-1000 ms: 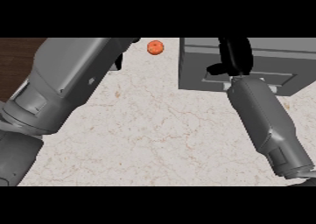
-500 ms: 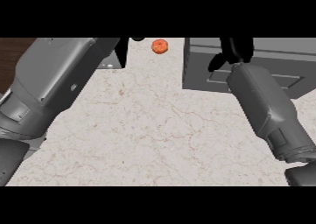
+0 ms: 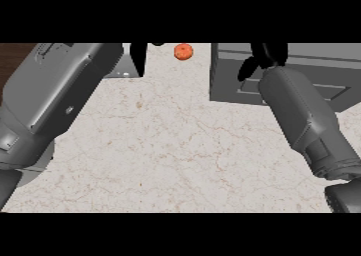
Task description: Pick up the can, place it into the drawer and close the drawer
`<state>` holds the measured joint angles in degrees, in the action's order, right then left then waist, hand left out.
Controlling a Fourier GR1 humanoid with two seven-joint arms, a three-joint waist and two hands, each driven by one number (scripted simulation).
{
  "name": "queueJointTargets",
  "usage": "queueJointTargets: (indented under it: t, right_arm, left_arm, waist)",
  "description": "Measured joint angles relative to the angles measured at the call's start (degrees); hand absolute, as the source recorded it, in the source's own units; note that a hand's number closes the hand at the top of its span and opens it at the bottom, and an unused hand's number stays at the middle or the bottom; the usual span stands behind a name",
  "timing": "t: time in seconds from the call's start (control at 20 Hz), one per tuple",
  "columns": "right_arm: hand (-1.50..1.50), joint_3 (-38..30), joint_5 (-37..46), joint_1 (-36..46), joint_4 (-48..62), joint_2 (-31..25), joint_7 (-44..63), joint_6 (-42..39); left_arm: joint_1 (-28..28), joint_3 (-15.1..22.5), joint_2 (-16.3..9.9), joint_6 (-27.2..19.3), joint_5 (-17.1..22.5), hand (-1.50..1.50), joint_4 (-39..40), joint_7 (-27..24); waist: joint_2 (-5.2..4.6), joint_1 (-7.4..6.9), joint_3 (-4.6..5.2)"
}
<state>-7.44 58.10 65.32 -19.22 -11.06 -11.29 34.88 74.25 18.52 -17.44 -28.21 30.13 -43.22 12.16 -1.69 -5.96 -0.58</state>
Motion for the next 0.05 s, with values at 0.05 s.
queueJointTargets:
  t: [0.05]
  right_arm:
    - [-1.5, -0.35, -0.28, 0.3, 0.34, -0.02, -0.65, -0.27]
  left_arm:
    - [-0.83, 0.14, -0.13, -0.01, -0.07, -1.5, -0.84, -0.03]
  waist:
    - [-0.07, 0.01, -0.03]
